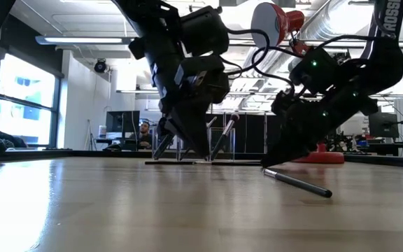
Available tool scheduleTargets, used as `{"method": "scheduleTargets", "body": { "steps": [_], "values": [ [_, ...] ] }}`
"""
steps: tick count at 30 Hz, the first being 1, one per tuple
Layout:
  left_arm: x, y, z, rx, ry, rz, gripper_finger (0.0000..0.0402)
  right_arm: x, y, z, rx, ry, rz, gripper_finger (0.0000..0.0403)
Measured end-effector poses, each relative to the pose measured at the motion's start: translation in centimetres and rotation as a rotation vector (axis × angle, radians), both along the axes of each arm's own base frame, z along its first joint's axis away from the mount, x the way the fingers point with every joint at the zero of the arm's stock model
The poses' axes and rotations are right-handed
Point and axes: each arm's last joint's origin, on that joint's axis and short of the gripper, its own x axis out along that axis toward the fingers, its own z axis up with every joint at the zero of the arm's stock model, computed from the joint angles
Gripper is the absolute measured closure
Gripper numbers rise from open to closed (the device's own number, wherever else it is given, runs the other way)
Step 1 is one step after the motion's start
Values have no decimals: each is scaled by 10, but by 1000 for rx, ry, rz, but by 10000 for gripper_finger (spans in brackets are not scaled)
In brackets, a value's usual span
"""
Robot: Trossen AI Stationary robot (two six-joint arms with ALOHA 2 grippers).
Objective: Put items in baskets/containers
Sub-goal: Put the black eyeshadow brush into the transparent organizer
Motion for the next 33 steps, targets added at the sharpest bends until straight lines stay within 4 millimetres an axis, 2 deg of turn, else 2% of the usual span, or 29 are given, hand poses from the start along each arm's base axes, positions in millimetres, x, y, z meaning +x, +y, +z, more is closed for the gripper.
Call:
{"method": "scheduleTargets", "body": {
  "steps": [12,18,24,27,33],
  "values": [
    [-1,0,-1,1,12,-1,401,-2,-5,0,-174,33,-99,237],
    [-1,0,-1,14,12,5,401,4,-10,3,-245,52,-159,229],
    [-1,0,-1,14,12,8,401,21,-15,14,-392,69,-45,229],
    [-1,0,-1,14,12,8,401,28,-20,15,-343,73,37,233],
    [0,1,-1,15,8,13,401,34,-29,3,-176,74,123,252]
  ]
}}
